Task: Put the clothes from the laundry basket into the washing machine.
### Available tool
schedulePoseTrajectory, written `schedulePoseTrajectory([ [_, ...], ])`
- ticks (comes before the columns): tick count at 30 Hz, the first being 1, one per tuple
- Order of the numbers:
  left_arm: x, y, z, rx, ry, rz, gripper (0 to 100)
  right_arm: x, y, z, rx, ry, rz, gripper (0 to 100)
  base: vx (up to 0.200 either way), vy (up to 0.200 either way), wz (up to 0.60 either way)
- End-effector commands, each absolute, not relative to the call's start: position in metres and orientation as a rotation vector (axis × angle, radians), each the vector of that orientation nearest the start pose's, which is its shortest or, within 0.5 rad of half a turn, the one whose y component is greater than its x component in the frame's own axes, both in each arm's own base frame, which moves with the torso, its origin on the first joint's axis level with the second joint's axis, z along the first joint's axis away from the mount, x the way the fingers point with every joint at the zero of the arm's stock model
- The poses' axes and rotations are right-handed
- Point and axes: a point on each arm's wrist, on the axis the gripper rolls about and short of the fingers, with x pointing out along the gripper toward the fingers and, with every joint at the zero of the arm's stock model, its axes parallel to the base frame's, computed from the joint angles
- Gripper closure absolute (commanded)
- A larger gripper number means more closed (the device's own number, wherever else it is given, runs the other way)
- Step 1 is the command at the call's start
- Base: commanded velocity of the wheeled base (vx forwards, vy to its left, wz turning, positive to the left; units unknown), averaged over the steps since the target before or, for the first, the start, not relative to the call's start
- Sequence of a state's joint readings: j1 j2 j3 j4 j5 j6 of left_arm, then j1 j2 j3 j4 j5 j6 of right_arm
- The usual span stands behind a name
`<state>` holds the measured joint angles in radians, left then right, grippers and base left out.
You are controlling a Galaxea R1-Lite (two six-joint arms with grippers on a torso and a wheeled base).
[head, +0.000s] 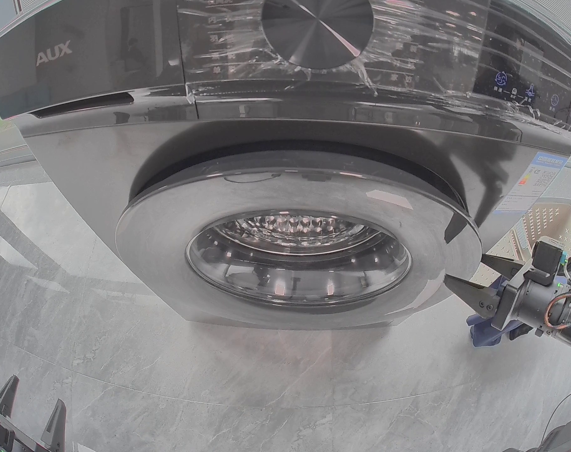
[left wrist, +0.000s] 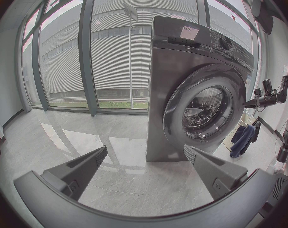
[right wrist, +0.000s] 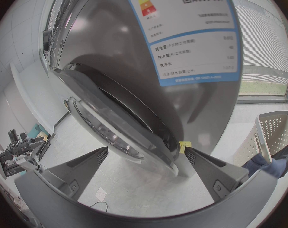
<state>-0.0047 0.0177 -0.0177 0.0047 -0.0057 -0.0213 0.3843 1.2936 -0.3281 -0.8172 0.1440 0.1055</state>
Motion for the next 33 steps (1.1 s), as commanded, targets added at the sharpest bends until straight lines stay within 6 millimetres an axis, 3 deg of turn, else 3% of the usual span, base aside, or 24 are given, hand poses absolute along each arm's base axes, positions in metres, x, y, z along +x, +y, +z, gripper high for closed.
schedulePoseTrajectory([
  [1,-0.022,0.000,0.076,-0.023,0.012,-0.011,0,0.179,0.082,0.154,0.084,0.225,0.536,0,0.000,0.000,0.00],
  [6,-0.022,0.000,0.076,-0.023,0.012,-0.011,0,0.170,0.083,0.145,0.082,0.256,0.563,0,0.000,0.000,0.00],
  [11,-0.022,0.000,0.076,-0.021,0.012,-0.011,0,0.144,0.081,0.138,0.074,0.279,0.621,0,0.000,0.000,0.00],
  [14,-0.022,0.000,0.076,-0.021,0.012,-0.011,0,0.143,0.079,0.140,0.075,0.269,0.614,0,0.000,0.000,0.00],
  [23,-0.022,0.000,0.076,-0.021,0.012,-0.011,0,0.143,0.080,0.138,0.069,0.276,0.617,0,-0.200,0.000,0.00],
  [33,-0.022,0.000,0.076,-0.021,0.012,-0.011,0,0.131,0.088,0.129,0.051,0.318,0.691,0,0.000,0.000,0.00],
])
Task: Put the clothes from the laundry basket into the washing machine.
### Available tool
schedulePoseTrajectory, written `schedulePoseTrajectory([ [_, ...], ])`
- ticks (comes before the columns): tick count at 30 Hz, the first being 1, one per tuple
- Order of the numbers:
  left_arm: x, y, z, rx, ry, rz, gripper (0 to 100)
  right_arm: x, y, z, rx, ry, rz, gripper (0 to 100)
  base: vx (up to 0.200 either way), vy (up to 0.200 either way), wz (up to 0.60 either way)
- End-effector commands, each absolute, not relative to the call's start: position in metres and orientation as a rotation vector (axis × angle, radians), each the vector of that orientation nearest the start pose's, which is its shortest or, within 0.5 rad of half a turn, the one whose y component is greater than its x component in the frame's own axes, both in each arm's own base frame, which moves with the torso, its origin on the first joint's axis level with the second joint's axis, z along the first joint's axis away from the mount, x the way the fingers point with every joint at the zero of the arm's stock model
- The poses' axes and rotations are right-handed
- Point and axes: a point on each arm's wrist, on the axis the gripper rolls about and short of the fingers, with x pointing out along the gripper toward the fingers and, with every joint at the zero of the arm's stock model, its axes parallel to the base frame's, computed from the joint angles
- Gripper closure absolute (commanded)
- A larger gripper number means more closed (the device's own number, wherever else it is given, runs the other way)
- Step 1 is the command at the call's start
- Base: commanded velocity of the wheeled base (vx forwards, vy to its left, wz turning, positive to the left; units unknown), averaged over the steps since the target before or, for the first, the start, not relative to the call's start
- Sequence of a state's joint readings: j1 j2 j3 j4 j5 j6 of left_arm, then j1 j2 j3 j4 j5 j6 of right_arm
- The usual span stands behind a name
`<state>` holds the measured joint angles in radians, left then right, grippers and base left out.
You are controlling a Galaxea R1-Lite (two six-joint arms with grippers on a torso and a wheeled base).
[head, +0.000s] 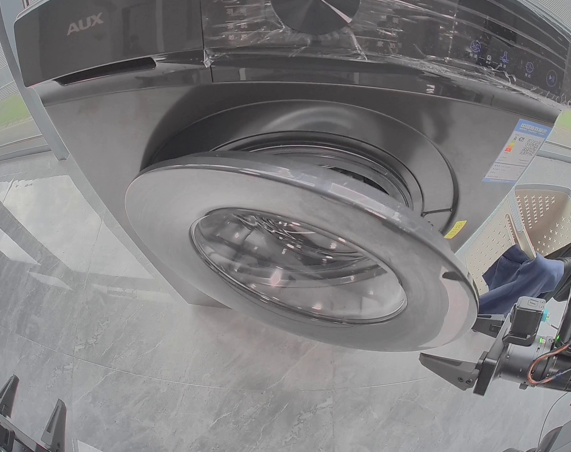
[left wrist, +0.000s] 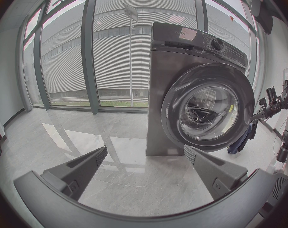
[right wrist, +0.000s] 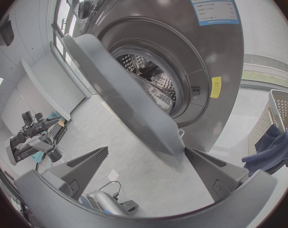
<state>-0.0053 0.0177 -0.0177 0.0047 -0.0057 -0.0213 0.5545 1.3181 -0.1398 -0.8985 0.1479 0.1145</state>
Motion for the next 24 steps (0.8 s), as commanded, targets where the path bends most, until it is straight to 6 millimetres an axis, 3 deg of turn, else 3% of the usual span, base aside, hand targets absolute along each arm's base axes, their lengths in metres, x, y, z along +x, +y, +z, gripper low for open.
schedulePoseTrajectory([
  [1,-0.022,0.000,0.076,-0.021,0.012,-0.011,0,0.131,0.087,0.129,0.051,0.316,0.688,0,0.000,0.000,0.00],
  [5,-0.022,0.000,0.076,-0.021,0.012,-0.011,0,0.137,0.090,0.133,0.058,0.300,0.677,0,0.000,0.000,0.00],
  [11,-0.022,0.000,0.076,-0.021,0.012,-0.011,0,0.138,0.091,0.131,0.054,0.315,0.679,0,-0.200,0.000,0.00],
  [19,-0.022,0.000,0.076,-0.021,0.012,-0.011,0,0.122,0.101,0.124,0.036,0.355,0.782,0,0.000,0.000,0.00],
  [24,-0.022,0.000,0.076,-0.021,0.012,-0.011,0,0.131,0.098,0.127,0.048,0.333,0.734,0,0.000,0.000,0.00],
])
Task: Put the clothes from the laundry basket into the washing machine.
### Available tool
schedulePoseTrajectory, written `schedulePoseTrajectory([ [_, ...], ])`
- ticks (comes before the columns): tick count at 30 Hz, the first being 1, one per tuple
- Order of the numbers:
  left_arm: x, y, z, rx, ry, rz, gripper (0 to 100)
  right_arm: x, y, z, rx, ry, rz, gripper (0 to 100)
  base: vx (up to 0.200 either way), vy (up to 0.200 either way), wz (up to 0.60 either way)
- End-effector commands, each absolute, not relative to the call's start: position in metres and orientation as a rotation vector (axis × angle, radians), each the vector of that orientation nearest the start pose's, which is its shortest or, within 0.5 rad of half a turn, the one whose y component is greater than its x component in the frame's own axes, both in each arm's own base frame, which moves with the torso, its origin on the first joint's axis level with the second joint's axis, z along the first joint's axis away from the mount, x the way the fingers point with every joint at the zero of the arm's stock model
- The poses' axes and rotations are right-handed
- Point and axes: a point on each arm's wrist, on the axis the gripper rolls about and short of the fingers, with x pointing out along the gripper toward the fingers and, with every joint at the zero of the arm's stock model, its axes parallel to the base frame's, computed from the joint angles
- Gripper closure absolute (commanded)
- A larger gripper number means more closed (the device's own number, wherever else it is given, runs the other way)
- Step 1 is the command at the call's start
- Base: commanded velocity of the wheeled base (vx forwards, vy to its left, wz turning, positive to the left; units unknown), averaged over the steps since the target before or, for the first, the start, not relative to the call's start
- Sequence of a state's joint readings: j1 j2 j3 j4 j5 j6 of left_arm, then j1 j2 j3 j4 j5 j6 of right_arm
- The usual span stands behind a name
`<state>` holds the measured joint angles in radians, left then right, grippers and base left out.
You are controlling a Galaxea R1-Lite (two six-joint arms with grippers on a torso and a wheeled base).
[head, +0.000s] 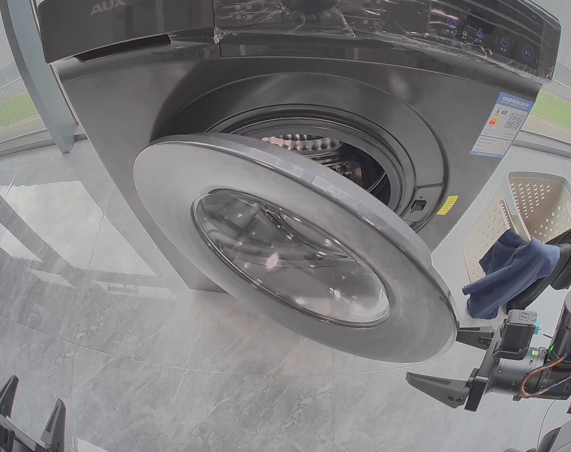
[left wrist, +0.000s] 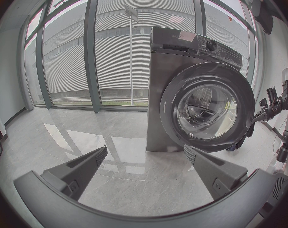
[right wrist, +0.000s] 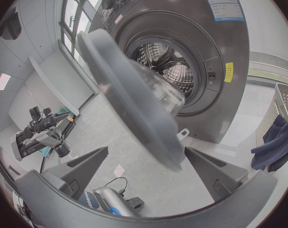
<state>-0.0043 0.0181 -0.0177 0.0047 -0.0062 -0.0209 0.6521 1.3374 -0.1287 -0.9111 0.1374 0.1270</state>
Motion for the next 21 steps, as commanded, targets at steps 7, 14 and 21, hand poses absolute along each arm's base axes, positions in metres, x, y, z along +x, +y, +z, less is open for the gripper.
schedulePoseTrajectory([
  [7,-0.022,0.000,0.076,-0.021,0.012,-0.011,0,0.147,0.102,0.129,0.052,0.338,0.692,0,-0.057,0.000,0.00],
  [14,-0.022,0.000,0.076,-0.023,0.012,-0.011,0,0.145,0.118,0.124,0.068,0.351,0.748,0,-0.029,0.000,0.00],
  [21,-0.022,0.000,0.076,-0.023,0.012,-0.011,0,0.128,0.108,0.110,0.045,0.408,0.735,0,0.000,0.000,0.00],
])
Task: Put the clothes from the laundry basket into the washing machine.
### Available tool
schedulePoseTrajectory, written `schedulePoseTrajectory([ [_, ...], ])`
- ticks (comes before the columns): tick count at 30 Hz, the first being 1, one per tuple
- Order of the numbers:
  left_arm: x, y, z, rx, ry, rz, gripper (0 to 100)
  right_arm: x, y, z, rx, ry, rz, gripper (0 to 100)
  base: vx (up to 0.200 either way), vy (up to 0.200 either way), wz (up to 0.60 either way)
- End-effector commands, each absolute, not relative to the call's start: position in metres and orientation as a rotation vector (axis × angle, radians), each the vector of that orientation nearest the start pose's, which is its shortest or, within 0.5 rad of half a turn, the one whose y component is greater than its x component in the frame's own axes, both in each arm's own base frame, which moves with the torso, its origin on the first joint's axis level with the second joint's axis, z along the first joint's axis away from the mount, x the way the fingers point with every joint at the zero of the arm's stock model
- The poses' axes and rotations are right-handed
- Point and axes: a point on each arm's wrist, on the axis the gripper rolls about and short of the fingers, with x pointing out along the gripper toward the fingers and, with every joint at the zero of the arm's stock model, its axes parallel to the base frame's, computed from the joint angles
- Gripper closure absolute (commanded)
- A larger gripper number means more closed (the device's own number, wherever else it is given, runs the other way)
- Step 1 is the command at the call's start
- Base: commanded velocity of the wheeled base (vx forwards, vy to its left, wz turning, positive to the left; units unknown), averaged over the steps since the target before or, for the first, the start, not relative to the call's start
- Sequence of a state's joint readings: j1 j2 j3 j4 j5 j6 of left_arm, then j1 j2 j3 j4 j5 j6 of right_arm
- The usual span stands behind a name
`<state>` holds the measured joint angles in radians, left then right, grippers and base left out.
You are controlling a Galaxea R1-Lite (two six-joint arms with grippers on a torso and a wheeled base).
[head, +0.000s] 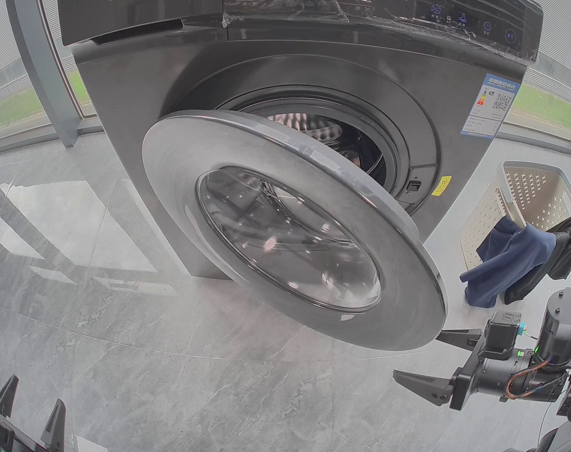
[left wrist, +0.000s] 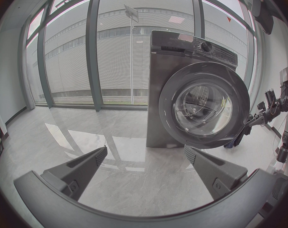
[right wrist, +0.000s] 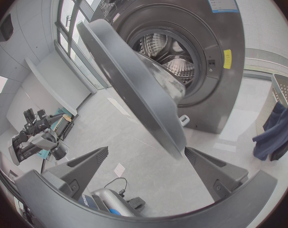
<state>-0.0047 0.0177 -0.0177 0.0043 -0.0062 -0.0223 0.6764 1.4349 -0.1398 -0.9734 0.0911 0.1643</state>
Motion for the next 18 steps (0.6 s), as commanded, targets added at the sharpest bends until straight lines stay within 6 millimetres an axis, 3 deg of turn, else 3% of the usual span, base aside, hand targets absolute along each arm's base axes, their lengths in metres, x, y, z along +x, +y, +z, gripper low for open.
schedulePoseTrajectory([
  [1,-0.022,0.000,0.076,-0.023,0.012,-0.011,0,0.126,0.105,0.108,0.039,0.418,0.727,0,0.000,0.000,0.00],
  [6,-0.022,0.000,0.076,-0.023,0.012,-0.011,0,0.115,0.091,0.091,-0.020,0.489,0.701,0,0.000,0.000,0.00],
  [11,-0.022,0.000,0.076,-0.023,0.012,-0.011,0,0.122,0.078,0.084,-0.035,0.552,0.595,0,0.000,0.000,0.00],
  [14,-0.022,0.000,0.076,-0.023,0.012,-0.011,0,0.149,0.069,0.088,-0.006,0.542,0.448,0,0.000,0.000,0.00],
  [18,-0.022,0.000,0.076,-0.023,0.012,-0.011,0,0.167,0.060,0.094,0.022,0.510,0.363,0,0.000,0.000,0.00],
])
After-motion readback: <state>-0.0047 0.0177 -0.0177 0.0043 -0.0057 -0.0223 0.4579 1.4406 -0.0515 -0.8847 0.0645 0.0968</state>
